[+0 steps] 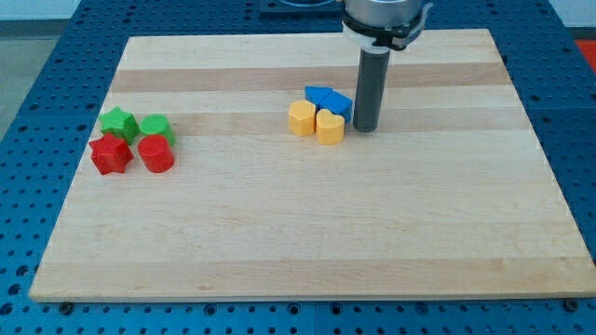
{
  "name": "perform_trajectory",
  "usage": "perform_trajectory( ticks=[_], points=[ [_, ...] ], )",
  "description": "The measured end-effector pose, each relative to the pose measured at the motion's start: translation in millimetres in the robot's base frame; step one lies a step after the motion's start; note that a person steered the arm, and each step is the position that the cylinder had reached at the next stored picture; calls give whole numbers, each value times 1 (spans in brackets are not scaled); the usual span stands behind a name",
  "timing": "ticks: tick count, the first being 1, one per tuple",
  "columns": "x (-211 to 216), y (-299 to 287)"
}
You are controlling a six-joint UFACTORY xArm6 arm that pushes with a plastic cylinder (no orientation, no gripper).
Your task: Push the blue triangle into yellow blocks on top
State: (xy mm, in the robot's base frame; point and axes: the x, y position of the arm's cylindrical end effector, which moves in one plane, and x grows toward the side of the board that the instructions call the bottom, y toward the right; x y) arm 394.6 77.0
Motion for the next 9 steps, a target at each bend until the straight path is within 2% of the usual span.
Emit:
perform_trajectory(
  ticks=[2, 4, 5, 9],
  points=[
    [-21, 14],
    [-64, 17],
    [-76, -4],
    [-79, -79]
  ],
)
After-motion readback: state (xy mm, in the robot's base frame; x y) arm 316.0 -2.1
